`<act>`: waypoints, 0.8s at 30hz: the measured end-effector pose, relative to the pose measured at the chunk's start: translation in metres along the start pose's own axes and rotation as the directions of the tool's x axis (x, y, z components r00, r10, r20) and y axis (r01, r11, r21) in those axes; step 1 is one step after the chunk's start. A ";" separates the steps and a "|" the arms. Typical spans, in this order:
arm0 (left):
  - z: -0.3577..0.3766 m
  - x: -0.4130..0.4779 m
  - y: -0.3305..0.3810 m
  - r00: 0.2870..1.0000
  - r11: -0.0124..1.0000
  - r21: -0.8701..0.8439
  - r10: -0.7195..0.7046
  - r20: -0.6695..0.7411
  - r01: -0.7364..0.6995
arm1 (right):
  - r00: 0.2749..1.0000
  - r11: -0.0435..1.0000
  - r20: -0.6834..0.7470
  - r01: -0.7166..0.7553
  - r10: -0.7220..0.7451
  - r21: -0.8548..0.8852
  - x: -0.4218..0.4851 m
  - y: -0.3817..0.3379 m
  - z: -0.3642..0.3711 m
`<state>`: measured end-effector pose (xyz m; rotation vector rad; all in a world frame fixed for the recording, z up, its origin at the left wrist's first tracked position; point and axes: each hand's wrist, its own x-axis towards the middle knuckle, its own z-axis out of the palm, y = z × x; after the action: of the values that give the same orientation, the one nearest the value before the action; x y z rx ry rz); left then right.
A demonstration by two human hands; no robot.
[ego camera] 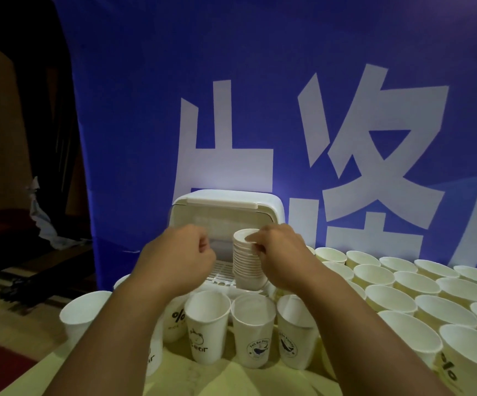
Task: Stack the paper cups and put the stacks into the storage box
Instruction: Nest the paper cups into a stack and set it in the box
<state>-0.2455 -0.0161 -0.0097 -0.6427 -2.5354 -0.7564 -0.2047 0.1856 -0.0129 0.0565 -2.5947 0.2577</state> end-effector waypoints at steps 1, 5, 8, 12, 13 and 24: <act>-0.004 -0.004 -0.004 1.000 0.999 -0.035 -0.013 -0.008 0.013 | 0.999 1.000 -0.041 0.004 -0.003 0.023 0.000 -0.002 -0.001; -0.014 -0.035 -0.015 0.997 0.997 -0.046 -0.069 -0.018 0.068 | 0.984 0.987 -0.167 0.085 -0.061 0.137 -0.004 -0.024 -0.004; -0.025 -0.057 -0.021 0.986 0.991 0.023 -0.128 -0.107 0.131 | 0.984 0.965 -0.063 0.175 -0.166 0.196 -0.010 -0.045 -0.005; -0.048 -0.083 -0.042 0.963 0.974 0.103 -0.181 -0.199 0.204 | 0.954 0.926 0.049 0.275 -0.297 0.259 -0.025 -0.079 0.004; -0.054 -0.088 -0.050 0.964 0.966 0.135 -0.195 -0.182 0.221 | 0.942 0.917 0.081 0.294 -0.326 0.271 -0.029 -0.088 0.009; -0.061 -0.107 -0.094 0.950 0.914 0.275 -0.312 0.007 0.298 | 0.867 0.885 0.216 0.400 -0.449 0.236 -0.050 -0.122 0.037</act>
<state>-0.1940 -0.1551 -0.0547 -0.1771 -2.7546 -0.4767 -0.1691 0.0578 -0.0485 0.7755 -2.7228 0.3432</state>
